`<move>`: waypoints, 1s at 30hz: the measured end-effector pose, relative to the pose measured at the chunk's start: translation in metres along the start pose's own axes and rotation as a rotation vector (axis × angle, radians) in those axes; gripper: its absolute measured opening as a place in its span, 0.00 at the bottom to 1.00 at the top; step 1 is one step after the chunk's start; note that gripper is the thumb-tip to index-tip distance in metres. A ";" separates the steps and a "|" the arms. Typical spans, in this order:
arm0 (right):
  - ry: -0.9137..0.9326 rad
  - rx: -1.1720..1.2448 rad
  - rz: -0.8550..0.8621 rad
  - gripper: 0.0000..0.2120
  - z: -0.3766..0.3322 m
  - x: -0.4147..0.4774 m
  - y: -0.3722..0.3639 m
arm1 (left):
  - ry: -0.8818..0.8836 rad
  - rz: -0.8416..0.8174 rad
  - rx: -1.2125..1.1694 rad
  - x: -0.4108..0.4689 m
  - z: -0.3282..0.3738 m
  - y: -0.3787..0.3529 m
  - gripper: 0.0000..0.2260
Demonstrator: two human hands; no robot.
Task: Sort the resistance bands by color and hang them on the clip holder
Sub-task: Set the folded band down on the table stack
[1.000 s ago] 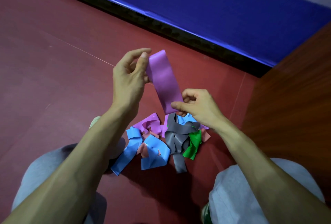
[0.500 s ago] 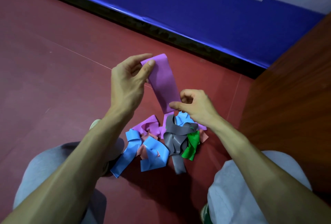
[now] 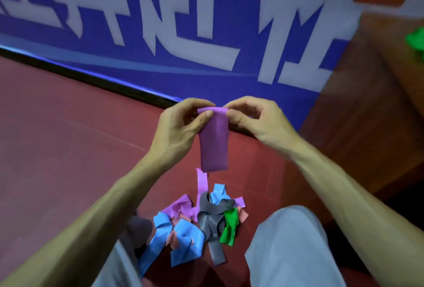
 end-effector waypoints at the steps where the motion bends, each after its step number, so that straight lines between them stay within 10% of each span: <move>1: 0.028 -0.031 0.002 0.07 -0.018 -0.002 0.008 | -0.020 -0.013 -0.012 0.001 0.018 0.001 0.06; 18: 0.245 -0.304 0.256 0.06 -0.227 -0.073 0.155 | -0.058 -0.188 -0.336 0.007 0.238 -0.045 0.13; 30: 0.149 -0.159 0.575 0.05 -0.238 -0.157 0.317 | -0.123 -0.587 -0.136 0.000 0.310 -0.187 0.03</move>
Point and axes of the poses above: each hand's wrist, its own x-axis towards the middle knuckle, its own y-axis out of the back of the hand, z = x × y, the point moved 6 cm from there along x, towards the middle knuckle, and after that the axes turned 4 degrees about x, right-handed, at the moved point
